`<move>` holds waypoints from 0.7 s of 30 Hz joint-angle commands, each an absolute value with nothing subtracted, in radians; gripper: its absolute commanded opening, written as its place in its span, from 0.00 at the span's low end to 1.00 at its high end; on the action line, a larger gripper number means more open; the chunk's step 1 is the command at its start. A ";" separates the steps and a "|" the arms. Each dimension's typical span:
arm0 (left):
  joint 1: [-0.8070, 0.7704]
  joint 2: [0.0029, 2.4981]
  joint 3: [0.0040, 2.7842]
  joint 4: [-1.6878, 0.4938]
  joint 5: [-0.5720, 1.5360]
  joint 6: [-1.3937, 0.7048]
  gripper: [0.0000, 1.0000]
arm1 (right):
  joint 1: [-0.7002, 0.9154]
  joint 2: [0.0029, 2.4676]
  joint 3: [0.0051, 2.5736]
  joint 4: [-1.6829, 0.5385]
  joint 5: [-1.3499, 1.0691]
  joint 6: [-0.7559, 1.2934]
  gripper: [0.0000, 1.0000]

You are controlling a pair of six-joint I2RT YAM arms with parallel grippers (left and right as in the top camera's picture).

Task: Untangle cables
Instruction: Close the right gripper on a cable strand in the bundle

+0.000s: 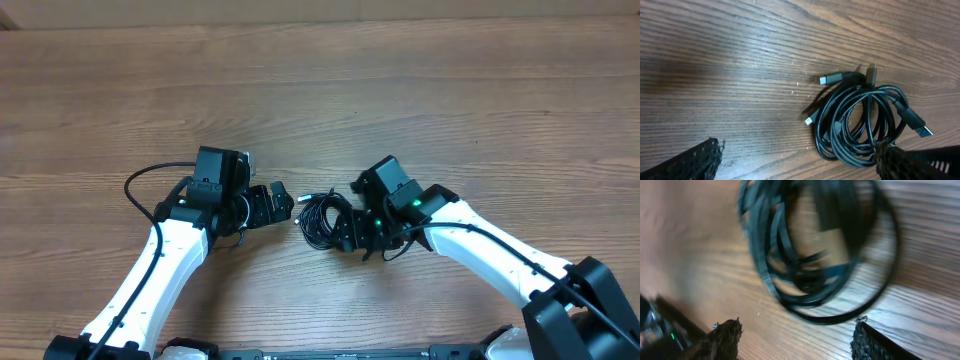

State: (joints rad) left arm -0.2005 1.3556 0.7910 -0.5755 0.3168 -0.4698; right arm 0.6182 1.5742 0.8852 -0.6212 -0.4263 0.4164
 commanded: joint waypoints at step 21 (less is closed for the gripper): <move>-0.195 1.361 0.809 -0.568 0.303 -0.479 0.99 | 0.702 1.575 1.051 -0.671 -0.315 0.049 0.86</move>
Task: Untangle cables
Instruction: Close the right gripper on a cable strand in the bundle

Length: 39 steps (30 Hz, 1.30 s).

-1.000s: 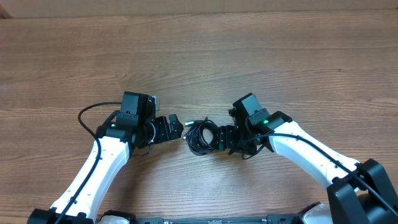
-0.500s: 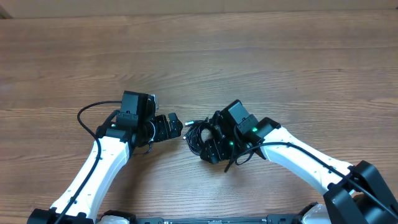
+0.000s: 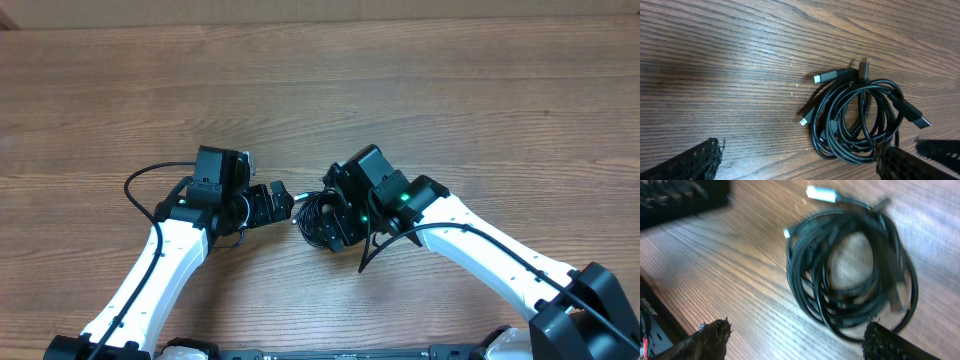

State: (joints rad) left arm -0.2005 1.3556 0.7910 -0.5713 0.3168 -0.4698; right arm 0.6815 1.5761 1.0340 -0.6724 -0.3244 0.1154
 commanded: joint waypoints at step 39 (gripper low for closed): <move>-0.098 1.361 0.808 -0.630 0.203 -0.628 0.99 | 0.766 1.721 1.033 -0.608 -0.155 -0.034 0.31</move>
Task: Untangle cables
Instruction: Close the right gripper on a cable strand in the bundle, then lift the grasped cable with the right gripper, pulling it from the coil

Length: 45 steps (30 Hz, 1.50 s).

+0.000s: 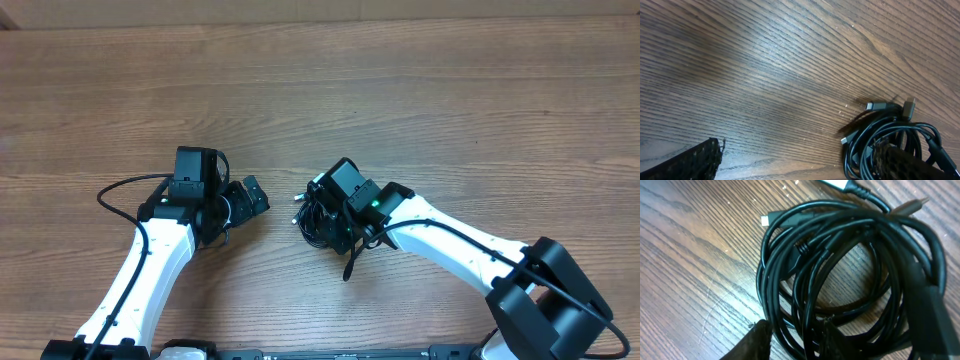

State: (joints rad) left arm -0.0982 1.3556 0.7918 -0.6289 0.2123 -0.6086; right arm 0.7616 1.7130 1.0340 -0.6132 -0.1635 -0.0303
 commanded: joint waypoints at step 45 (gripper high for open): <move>-0.099 1.361 0.808 -0.668 0.357 -0.521 0.99 | 0.732 1.558 1.448 -0.670 -0.029 0.404 0.04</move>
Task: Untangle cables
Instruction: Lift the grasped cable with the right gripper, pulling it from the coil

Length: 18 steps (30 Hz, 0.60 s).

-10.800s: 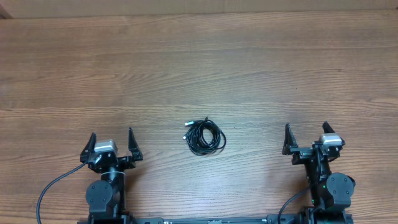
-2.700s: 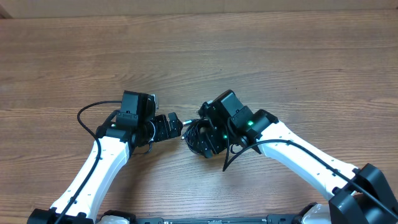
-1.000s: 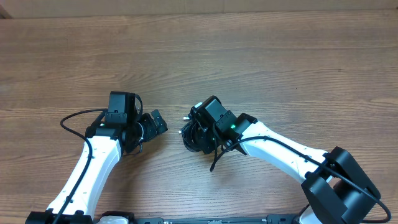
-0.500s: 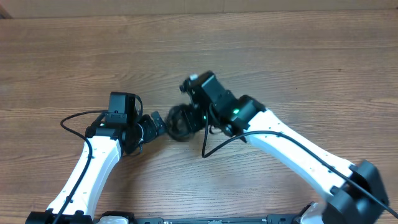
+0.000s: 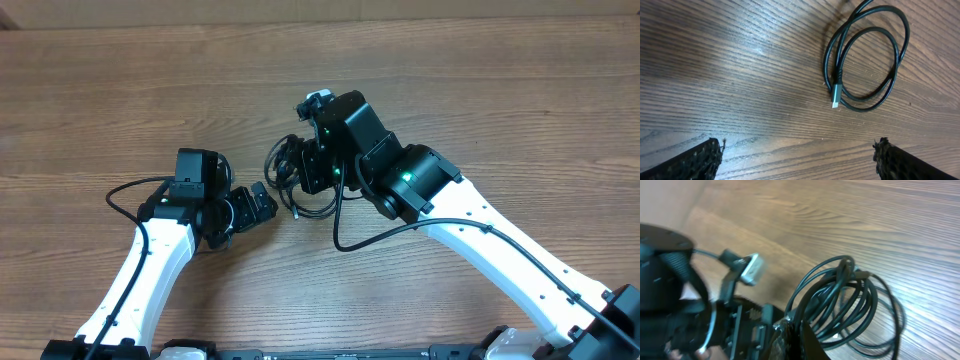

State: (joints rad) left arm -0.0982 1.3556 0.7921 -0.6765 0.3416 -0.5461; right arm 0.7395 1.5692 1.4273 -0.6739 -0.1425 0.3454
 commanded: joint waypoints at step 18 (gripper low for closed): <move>-0.099 1.361 0.808 -0.546 0.577 -0.520 1.00 | 0.730 1.563 1.425 -0.780 -0.008 0.427 0.04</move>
